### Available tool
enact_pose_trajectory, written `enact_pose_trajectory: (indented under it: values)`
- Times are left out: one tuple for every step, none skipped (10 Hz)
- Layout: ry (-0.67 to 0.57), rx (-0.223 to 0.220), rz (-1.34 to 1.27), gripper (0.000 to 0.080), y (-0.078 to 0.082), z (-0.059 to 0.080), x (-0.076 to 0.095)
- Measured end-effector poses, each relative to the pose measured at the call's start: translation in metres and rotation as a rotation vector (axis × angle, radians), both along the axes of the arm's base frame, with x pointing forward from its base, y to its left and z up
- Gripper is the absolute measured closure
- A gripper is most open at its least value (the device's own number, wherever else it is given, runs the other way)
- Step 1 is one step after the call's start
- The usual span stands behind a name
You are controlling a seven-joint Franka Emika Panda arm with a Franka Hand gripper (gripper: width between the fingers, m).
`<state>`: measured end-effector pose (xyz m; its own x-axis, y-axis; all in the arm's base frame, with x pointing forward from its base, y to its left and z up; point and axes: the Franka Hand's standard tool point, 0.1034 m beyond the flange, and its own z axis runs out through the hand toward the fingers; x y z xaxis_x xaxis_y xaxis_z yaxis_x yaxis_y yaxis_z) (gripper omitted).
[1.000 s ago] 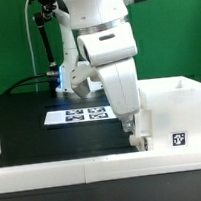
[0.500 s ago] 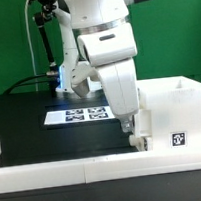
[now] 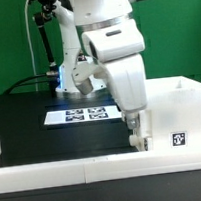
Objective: Assemble drawer
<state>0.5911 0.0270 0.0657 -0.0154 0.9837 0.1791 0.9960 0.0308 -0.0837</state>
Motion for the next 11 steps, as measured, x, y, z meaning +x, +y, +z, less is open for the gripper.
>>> enact_pose_trajectory:
  values:
    - [-0.002, -0.008, 0.002, 0.0150, 0.004, 0.001, 0.000]
    - [0.002, -0.009, -0.011, 0.0150, 0.007, 0.000, 0.000]
    - [0.005, -0.009, -0.020, 0.0150, 0.011, 0.000, 0.000]
    - [0.004, -0.014, -0.023, 0.0150, 0.011, -0.001, 0.000]
    - [0.008, -0.016, -0.016, 0.0150, 0.007, -0.002, 0.000]
    - [0.014, -0.019, -0.015, 0.0150, -0.003, -0.002, -0.001]
    - [0.026, -0.020, -0.002, 0.0150, -0.016, -0.003, -0.003]
    - [0.042, -0.022, 0.002, 0.0150, -0.032, -0.001, -0.003]
    - [0.055, -0.029, 0.000, 0.0150, -0.048, 0.001, -0.002]
    - [0.057, -0.029, -0.005, 0.0150, -0.045, 0.000, -0.002]
    - [0.058, -0.029, -0.002, 0.0150, -0.044, 0.000, -0.003]
